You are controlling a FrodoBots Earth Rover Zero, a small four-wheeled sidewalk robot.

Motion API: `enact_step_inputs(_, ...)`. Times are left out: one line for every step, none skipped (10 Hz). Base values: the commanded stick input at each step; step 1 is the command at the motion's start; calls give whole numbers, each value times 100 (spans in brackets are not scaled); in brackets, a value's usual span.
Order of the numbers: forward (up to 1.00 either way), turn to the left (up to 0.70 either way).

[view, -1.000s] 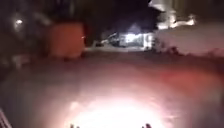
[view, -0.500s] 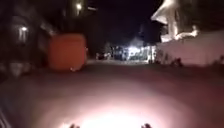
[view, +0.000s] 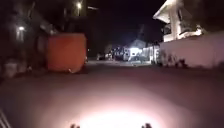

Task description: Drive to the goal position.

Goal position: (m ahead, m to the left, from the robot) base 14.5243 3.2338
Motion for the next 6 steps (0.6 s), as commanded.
enact_step_inputs(70, 0)
enact_step_inputs(70, 0)
enact_step_inputs(70, 0)
enact_step_inputs(70, 0)
enact_step_inputs(70, 0)
enact_step_inputs(70, 0)
